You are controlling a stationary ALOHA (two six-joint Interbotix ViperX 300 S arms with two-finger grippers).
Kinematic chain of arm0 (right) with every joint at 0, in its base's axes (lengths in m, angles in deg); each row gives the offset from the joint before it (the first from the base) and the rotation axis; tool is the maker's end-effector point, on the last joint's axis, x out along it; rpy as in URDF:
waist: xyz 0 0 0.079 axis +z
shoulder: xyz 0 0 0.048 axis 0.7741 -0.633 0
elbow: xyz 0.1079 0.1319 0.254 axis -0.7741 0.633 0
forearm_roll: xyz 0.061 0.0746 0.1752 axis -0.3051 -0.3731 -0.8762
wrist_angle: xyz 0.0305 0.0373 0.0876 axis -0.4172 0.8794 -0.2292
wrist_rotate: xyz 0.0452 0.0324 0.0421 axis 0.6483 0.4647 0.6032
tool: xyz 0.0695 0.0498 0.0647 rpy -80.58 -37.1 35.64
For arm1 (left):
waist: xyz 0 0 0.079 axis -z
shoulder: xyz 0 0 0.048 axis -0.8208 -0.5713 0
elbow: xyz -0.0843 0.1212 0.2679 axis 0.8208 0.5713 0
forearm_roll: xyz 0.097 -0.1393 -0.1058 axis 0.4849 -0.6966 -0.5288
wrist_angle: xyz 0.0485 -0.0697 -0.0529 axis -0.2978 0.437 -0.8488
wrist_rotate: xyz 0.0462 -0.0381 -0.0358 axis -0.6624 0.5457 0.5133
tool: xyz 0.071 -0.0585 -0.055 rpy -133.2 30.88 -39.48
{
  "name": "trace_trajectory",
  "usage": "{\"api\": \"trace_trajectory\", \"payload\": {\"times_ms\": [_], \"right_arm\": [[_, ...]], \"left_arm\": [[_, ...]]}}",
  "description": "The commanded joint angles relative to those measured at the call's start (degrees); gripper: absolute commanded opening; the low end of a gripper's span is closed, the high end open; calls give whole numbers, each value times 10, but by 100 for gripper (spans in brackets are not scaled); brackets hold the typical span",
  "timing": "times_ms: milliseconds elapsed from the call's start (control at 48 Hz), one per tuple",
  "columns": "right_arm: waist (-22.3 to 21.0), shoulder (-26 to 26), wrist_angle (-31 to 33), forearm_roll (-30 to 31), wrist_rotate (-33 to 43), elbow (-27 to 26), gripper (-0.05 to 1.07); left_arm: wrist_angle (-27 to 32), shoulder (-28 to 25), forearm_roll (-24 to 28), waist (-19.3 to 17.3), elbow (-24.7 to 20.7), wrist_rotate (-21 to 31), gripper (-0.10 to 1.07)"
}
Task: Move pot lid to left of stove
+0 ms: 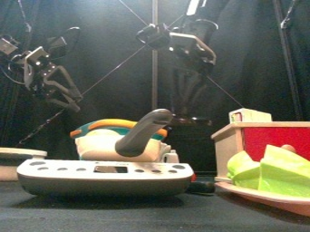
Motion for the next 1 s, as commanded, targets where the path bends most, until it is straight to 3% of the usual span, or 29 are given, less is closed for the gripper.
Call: {"api": "trace_trajectory", "payload": {"times_ms": [0, 208, 438, 979], "right_arm": [[5, 0, -48, -4, 0, -38, 69], [18, -40, -120, -6, 0, -89, 69], [27, -96, -150, -4, -1, -152, 69], [48, -243, -185, -9, -3, -348, 69]], "left_arm": [[4, 8, 3, -3, -9, -1, 91], [48, 62, 12, -8, 11, -15, 91], [126, 91, 3, -18, 30, -18, 91], [134, 91, 0, -22, 33, -20, 91]]}}
